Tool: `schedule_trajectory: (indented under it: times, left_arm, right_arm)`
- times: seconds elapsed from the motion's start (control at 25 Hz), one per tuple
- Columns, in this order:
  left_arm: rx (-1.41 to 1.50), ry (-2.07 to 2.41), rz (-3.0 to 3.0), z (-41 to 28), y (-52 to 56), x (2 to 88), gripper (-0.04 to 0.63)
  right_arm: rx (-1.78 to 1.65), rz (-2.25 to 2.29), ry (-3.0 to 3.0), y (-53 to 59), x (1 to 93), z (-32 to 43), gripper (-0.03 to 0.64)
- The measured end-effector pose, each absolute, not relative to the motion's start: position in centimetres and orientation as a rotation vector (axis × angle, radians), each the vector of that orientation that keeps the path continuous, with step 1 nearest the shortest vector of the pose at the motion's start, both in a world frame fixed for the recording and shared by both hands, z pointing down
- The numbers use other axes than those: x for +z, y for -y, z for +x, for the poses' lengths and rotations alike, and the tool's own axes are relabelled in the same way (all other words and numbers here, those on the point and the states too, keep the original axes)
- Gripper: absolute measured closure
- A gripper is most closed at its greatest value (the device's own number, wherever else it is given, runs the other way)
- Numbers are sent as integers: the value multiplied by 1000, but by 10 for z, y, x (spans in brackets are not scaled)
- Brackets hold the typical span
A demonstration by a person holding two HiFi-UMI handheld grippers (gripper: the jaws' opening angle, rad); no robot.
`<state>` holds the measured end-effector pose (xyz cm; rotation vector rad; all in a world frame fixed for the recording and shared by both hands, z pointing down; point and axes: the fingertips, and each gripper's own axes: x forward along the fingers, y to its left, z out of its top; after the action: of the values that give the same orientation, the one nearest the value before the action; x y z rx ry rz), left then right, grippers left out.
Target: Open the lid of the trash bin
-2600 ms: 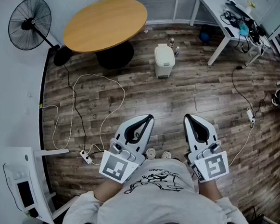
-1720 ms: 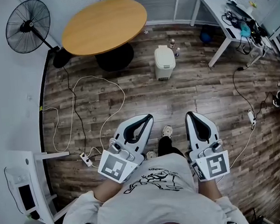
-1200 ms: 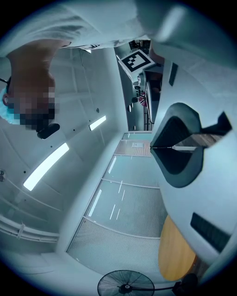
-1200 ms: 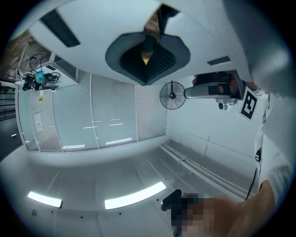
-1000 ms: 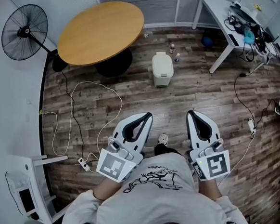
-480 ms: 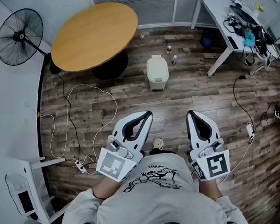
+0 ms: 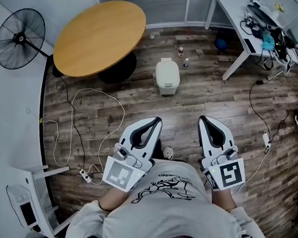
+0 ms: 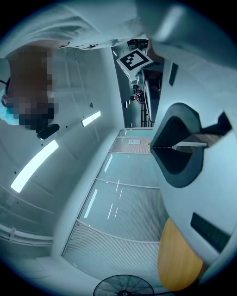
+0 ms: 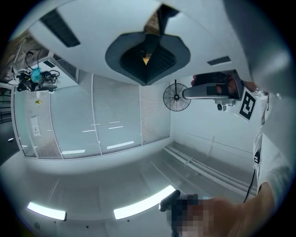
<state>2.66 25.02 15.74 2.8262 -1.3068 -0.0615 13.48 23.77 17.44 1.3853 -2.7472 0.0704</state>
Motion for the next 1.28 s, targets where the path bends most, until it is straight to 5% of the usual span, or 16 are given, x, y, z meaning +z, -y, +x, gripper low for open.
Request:
schedule_trajectory:
  times: [1.28]
  left_arm:
    - [-102,1252,2838,-47,-17,155,575]
  right_arm:
    - [15,1415,2687,-11,164,61,611]
